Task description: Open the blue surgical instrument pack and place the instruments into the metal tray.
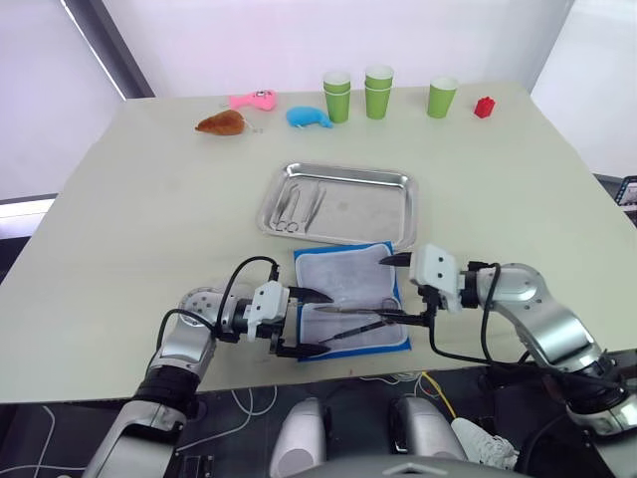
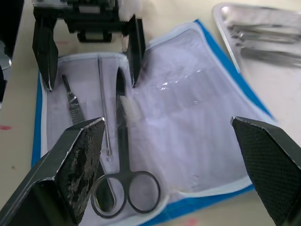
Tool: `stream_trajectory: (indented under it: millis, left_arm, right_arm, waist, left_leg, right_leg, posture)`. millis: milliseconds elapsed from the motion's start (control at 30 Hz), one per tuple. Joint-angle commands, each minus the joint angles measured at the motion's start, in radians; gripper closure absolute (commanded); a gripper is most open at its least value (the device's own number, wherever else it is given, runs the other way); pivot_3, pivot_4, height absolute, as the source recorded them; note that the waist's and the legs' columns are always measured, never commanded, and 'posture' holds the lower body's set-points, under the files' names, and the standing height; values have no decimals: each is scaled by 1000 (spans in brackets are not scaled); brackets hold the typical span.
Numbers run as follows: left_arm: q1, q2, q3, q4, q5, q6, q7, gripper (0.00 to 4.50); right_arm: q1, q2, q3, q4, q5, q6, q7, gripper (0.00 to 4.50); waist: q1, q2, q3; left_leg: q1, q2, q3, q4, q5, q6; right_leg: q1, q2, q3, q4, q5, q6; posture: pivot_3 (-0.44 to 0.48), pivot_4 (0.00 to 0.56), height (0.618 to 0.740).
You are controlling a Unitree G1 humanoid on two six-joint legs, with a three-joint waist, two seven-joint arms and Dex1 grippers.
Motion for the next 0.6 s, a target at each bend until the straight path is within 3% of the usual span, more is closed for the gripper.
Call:
stream_trajectory:
  millis: [33,600]
  left_arm:
    - [46,12,-41,35,54,37,11,124]
    - [63,15,-48,-6,51,61,21,124]
  right_arm:
    - [-16,4,20,9,-64,-29,-27,0]
    - [-55,14,60,43,-107,53,19,0]
  waist:
    - [-1,0,0]
    - [-2,0,0]
  left_leg:
    - [0,0,0,0,0,0]
    - [0,0,0,0,0,0]
  right_leg:
    - [0,0,0,0,0,0]
    - [0,0,0,0,0,0]
  posture:
    - [0,150,739]
    - [0,150,739]
